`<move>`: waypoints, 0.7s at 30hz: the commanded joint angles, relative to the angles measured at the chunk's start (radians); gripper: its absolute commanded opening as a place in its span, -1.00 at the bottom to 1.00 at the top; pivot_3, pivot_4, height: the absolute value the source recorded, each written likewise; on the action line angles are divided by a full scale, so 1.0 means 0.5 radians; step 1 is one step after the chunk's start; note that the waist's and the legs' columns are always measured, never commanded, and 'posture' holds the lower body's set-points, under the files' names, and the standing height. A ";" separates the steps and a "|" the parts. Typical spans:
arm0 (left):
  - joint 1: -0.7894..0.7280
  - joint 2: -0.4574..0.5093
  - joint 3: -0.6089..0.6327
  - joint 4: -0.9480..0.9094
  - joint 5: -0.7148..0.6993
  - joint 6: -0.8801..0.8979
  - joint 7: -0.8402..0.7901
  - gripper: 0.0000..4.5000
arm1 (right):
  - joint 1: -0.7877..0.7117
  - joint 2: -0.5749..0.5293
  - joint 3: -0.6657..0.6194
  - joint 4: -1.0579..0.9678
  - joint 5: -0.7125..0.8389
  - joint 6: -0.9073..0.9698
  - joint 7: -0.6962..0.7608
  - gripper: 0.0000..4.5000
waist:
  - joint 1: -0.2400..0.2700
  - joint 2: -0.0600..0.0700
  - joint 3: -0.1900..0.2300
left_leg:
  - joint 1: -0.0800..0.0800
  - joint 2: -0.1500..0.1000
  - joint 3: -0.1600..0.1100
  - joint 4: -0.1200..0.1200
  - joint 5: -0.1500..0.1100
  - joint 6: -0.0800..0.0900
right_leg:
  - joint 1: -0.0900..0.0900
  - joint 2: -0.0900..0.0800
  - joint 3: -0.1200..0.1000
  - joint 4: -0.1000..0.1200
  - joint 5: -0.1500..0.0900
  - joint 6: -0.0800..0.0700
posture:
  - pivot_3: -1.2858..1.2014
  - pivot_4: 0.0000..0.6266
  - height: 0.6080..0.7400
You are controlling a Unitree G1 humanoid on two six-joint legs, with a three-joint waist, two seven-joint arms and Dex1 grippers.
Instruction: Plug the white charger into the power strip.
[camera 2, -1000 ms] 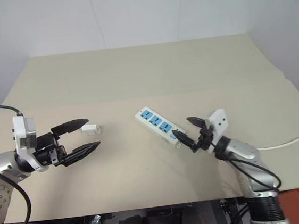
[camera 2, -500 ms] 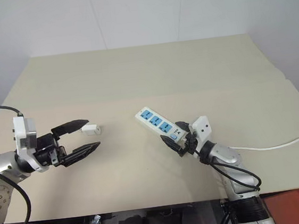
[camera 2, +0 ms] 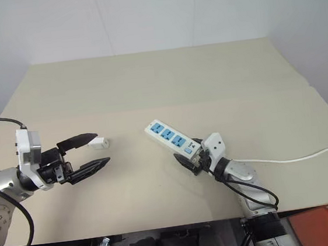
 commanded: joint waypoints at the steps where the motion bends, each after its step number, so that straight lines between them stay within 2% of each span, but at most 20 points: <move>1: -0.018 0.033 0.061 -0.058 -0.044 -0.009 -0.008 1.00 | -0.027 0.010 0.048 0.087 -0.030 -0.025 0.035 0.92 | -0.010 -0.002 -0.002 | 0.001 0.001 0.000 0.000 0.000 0.000 | 0.001 0.001 0.001 0.000 0.000 -0.001 | 0.03 -0.52 1.00; 5: -0.003 0.041 0.079 -0.066 -0.048 -0.007 -0.008 1.00 | -0.024 -0.013 0.075 0.149 -0.049 -0.039 0.099 0.52 | -0.015 -0.005 -0.004 | 0.008 0.003 0.001 0.000 0.000 0.000 | 0.006 0.004 0.002 0.000 0.001 -0.002 | 0.03 -0.52 1.00; 12: -0.021 0.081 0.078 -0.040 -0.046 -0.001 -0.047 1.00 | -0.085 -0.088 0.094 0.214 -0.018 -0.097 0.313 0.52 | -0.013 -0.006 -0.005 | 0.017 0.004 0.001 -0.001 0.000 0.000 | 0.018 0.005 0.002 -0.003 0.001 -0.002 | 0.03 -0.52 1.00; 21: -0.344 0.318 -0.033 0.361 0.063 -0.065 -0.407 1.00 | -0.459 -0.299 0.081 0.455 0.189 -0.161 1.068 0.52 | -0.018 -0.005 -0.004 | 0.019 0.004 0.001 -0.002 -0.001 0.001 | 0.020 0.006 0.001 -0.003 0.001 -0.002 | 0.03 -0.52 1.00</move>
